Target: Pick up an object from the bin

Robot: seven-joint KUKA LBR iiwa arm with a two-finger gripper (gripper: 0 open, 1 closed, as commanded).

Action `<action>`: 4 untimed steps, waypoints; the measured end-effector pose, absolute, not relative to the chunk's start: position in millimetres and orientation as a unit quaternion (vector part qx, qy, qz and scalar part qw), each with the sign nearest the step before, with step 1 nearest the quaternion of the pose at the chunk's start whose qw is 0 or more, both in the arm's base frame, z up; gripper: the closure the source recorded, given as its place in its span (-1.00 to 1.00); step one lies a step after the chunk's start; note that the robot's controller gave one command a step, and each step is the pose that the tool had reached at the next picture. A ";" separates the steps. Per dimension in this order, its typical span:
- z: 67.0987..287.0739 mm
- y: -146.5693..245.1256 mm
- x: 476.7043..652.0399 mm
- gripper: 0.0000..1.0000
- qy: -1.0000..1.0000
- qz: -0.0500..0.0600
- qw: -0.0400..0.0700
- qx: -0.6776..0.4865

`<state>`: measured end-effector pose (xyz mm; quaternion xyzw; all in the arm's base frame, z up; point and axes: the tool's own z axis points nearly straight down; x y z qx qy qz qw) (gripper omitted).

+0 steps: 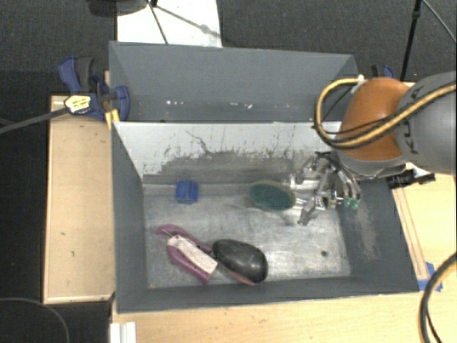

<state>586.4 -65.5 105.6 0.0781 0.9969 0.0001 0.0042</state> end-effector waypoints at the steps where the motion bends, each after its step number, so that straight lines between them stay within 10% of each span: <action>1: 93.5 -66.2 564.1 -1.00 0.995 0.000 0.001 -0.101; 2: 74.1 -83.9 571.1 -1.00 0.997 0.003 0.000 -0.072; 3: 74.3 -85.9 573.9 1.00 0.997 0.000 0.007 -0.072; 4: 228.6 -79.9 583.5 1.00 0.997 -0.001 0.006 -0.075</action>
Offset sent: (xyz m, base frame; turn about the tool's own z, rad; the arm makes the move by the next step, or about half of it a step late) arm -0.0227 -0.0004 -0.0125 -0.3588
